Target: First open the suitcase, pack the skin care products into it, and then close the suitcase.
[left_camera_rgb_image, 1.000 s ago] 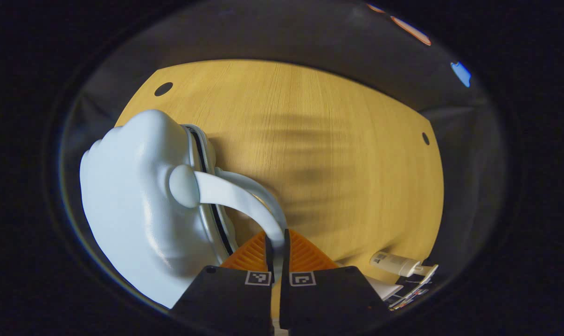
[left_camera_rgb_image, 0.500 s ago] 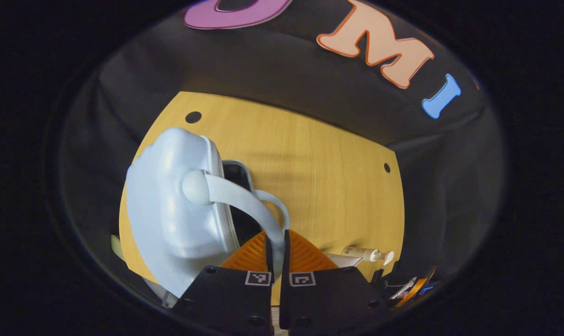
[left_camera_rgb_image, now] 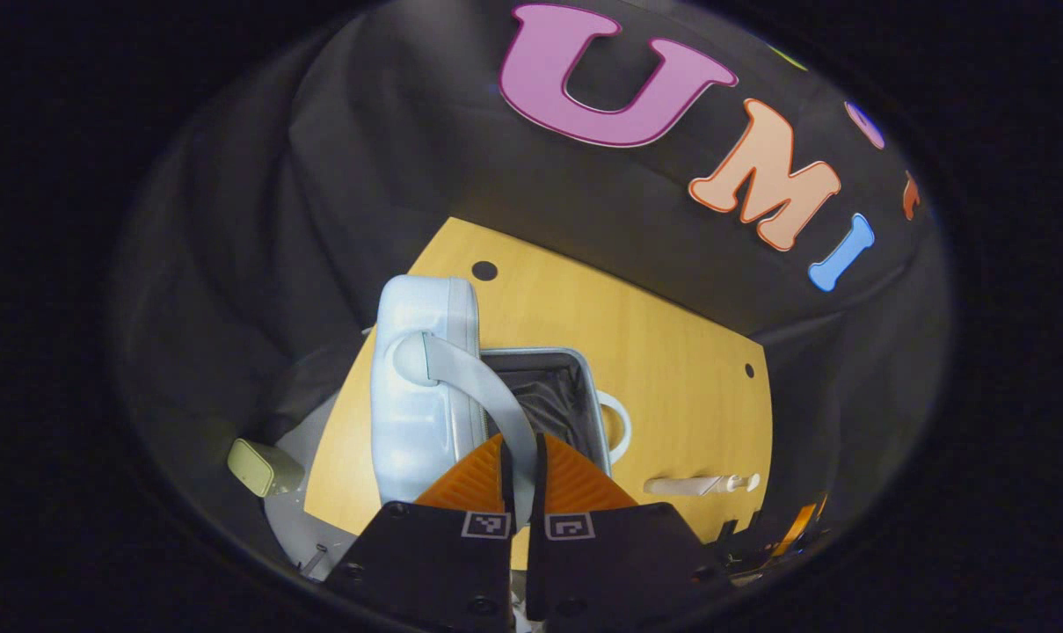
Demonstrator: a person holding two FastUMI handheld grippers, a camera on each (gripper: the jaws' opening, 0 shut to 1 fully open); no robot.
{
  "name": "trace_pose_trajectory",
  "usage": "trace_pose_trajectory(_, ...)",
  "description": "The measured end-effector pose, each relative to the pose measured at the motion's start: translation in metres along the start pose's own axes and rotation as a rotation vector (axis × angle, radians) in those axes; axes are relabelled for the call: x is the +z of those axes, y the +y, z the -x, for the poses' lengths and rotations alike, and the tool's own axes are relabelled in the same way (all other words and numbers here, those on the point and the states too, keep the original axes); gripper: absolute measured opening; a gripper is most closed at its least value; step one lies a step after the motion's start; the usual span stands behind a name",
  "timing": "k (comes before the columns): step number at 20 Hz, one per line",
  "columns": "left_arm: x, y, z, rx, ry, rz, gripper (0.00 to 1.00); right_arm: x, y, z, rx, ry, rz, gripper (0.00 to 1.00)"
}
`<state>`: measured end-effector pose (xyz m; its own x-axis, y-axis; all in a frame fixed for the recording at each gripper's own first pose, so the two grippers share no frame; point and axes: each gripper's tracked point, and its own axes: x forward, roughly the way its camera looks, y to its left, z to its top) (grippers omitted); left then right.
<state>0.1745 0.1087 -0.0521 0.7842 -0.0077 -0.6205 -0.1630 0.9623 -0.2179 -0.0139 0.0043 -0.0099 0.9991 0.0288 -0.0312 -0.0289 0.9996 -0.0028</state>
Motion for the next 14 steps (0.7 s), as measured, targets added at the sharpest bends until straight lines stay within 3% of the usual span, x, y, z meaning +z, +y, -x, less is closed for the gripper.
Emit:
trace_pose_trajectory(10,-0.001,0.060,0.004,0.006,-0.068,0.031,0.00,0.004,0.013,0.003,-0.058,-0.013,0.000,0.98)
trace_pose_trajectory(14,-0.002,0.082,-0.003,0.011,-0.110,0.106,0.00,0.006,0.007,-0.001,-0.095,-0.019,-0.021,0.96)
